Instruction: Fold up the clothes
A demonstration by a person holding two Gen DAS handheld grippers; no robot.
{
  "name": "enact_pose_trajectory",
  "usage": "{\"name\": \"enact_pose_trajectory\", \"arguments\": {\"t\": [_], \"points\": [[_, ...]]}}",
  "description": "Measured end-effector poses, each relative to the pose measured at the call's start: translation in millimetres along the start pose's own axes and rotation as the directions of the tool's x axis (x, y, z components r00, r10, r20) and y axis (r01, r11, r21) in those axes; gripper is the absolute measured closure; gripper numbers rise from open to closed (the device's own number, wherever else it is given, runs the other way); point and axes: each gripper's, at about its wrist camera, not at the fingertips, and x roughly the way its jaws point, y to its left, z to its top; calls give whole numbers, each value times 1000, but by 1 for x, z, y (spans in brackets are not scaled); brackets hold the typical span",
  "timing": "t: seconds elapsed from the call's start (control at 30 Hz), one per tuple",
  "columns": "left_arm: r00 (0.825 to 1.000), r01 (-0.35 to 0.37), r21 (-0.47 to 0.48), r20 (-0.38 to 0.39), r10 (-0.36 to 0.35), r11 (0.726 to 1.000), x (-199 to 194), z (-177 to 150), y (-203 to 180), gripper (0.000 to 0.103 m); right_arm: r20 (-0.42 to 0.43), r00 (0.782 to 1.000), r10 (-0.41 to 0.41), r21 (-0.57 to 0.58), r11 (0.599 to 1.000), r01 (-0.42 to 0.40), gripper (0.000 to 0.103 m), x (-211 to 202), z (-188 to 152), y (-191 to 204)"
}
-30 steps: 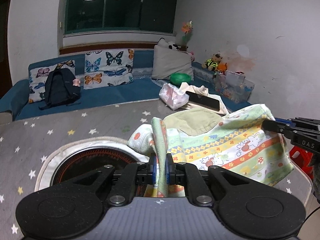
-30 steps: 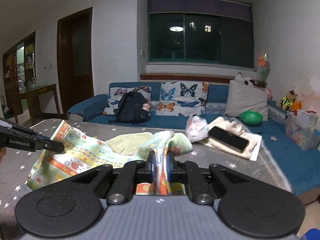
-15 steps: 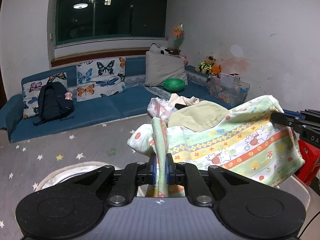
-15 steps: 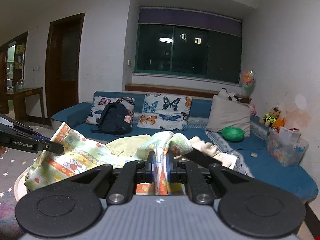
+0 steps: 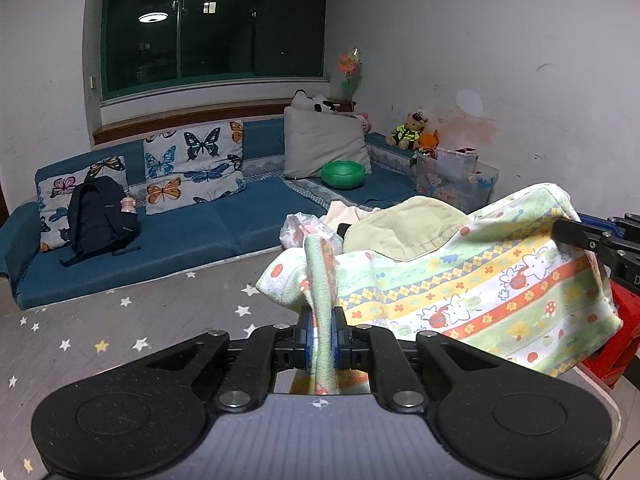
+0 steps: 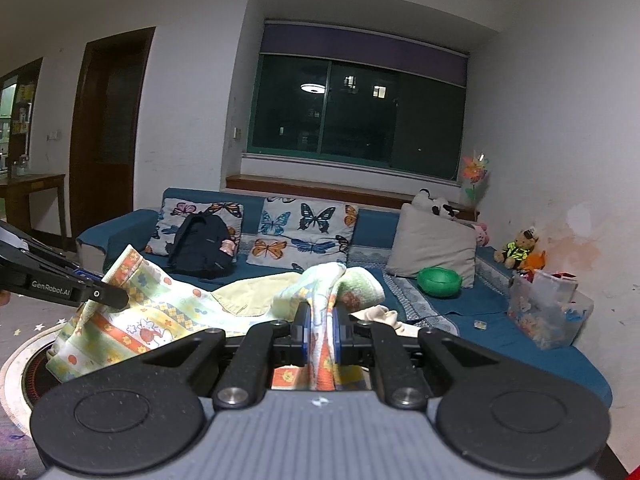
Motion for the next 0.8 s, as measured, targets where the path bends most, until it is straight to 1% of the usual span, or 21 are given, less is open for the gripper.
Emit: {"name": "enact_pose_trajectory", "arguments": {"t": [0.17, 0.3, 0.8], "points": [[1000, -2, 3, -12, 2, 1000, 9, 3, -4, 93, -11, 1000, -15, 6, 1000, 15, 93, 6, -2, -11], [999, -4, -1, -36, 4, 1000, 19, 3, -6, 93, -25, 1000, -18, 15, 1000, 19, 93, 11, -8, -18], [993, -6, -4, -116, 6, 1000, 65, -1, -13, 93, -101, 995, -26, 48, 998, 31, 93, 54, -30, -38]]}}
